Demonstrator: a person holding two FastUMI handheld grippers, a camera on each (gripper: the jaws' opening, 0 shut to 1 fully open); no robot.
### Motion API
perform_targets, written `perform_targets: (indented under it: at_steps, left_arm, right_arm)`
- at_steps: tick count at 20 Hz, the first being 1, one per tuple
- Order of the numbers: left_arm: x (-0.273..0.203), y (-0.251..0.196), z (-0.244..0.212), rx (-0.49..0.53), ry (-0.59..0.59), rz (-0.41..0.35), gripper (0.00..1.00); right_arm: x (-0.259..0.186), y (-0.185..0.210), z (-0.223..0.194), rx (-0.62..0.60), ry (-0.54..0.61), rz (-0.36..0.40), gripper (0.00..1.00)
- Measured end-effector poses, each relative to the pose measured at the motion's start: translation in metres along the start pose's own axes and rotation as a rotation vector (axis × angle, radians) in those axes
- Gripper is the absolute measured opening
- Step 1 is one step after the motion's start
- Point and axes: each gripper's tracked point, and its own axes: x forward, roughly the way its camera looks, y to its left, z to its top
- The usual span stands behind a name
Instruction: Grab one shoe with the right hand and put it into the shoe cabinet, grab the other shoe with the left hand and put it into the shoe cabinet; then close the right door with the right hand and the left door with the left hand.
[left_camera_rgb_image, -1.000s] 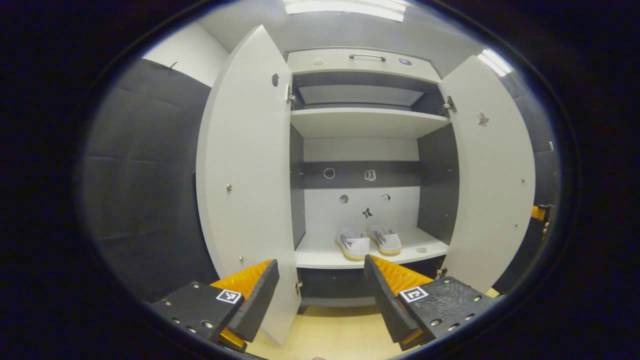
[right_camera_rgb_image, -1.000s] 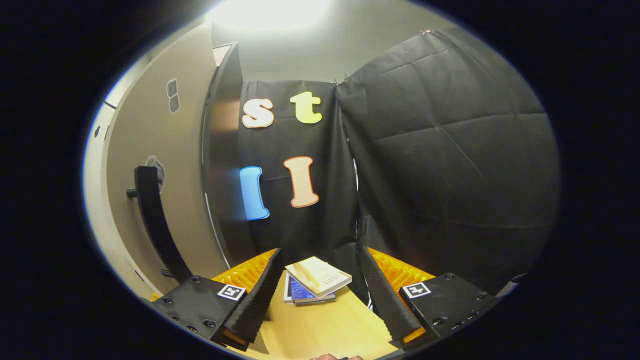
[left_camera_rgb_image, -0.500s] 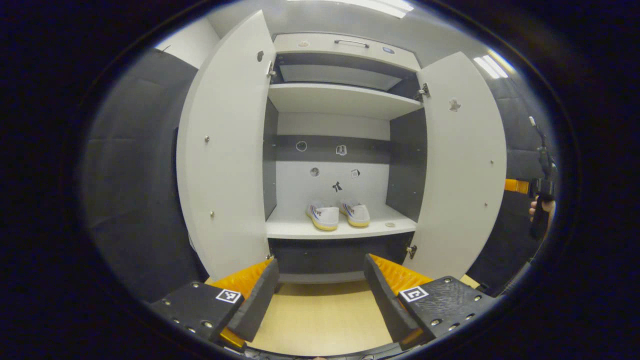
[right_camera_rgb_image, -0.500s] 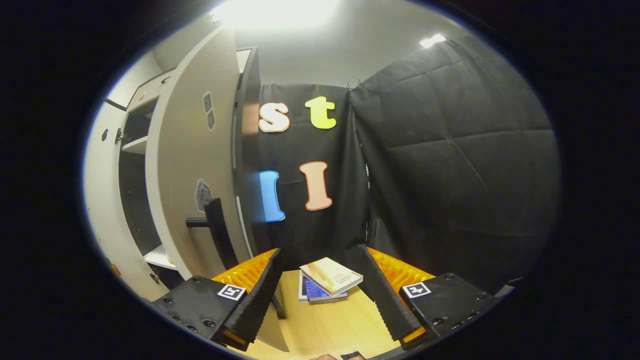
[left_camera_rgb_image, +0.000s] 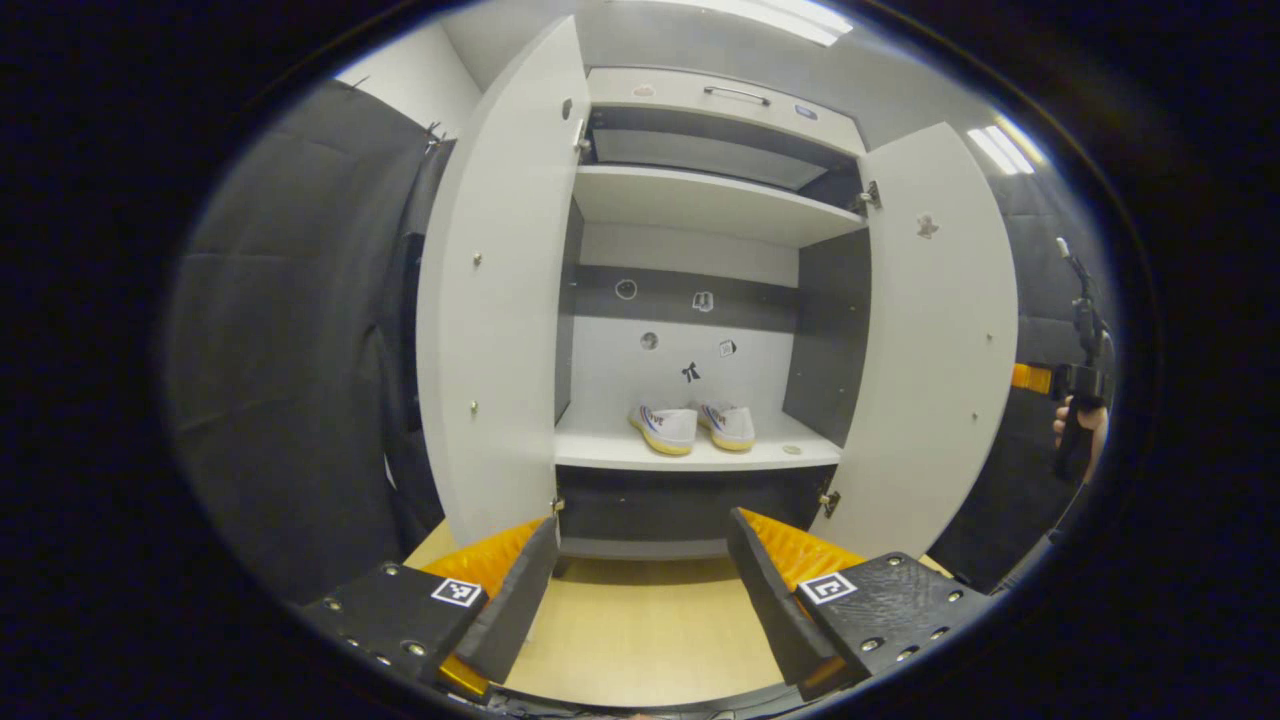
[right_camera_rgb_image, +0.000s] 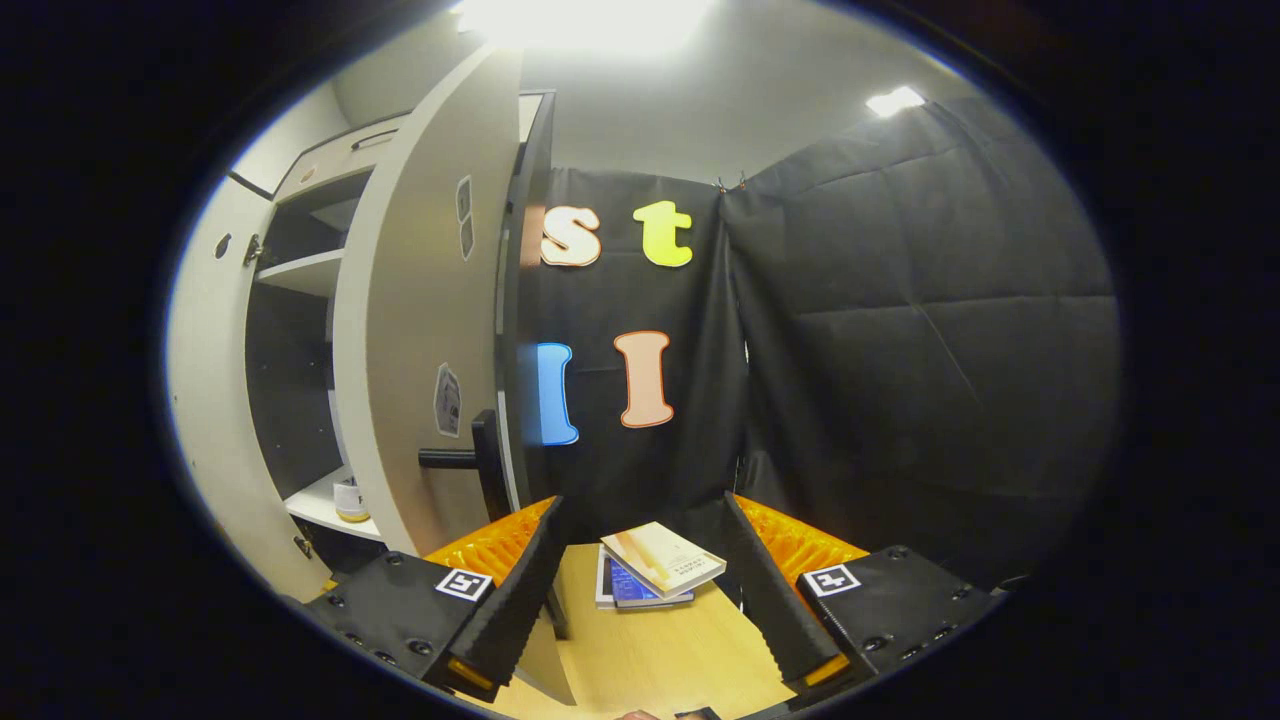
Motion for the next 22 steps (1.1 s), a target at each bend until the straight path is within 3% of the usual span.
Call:
perform_targets:
  at_steps: [1,3,4,6,8,9,11,22]
  left_arm:
    - [-0.003,0.004,-0.001,-0.009,0.001,0.005,0.99]
    - [-0.006,0.011,0.001,-0.021,-0.009,0.017,0.98]
    - [-0.007,0.015,0.001,-0.028,-0.011,0.027,0.98]
    - [-0.007,0.020,0.000,-0.044,-0.007,0.032,0.98]
    - [-0.007,0.027,-0.004,-0.058,0.002,0.046,0.98]
    - [-0.008,0.029,-0.006,-0.066,0.002,0.049,0.98]
    - [-0.011,0.033,-0.008,-0.077,0.007,0.053,0.98]
    - [-0.030,0.051,-0.010,0.005,0.014,0.060,0.97]
  right_arm:
    - [0.001,0.005,-0.001,-0.009,0.004,-0.003,0.92]
    - [-0.004,0.007,-0.002,0.001,0.007,-0.012,0.93]
    - [-0.006,0.010,-0.001,0.005,0.007,-0.007,0.87]
    - [-0.008,0.017,-0.002,0.008,0.020,0.003,0.93]
    - [-0.011,0.026,-0.001,0.007,0.019,0.015,0.93]
    - [-0.012,0.032,-0.001,0.006,0.018,0.022,0.87]
    - [-0.016,0.045,-0.001,0.008,0.024,0.042,0.93]
    - [-0.017,0.166,-0.012,-0.013,0.033,0.267,0.93]
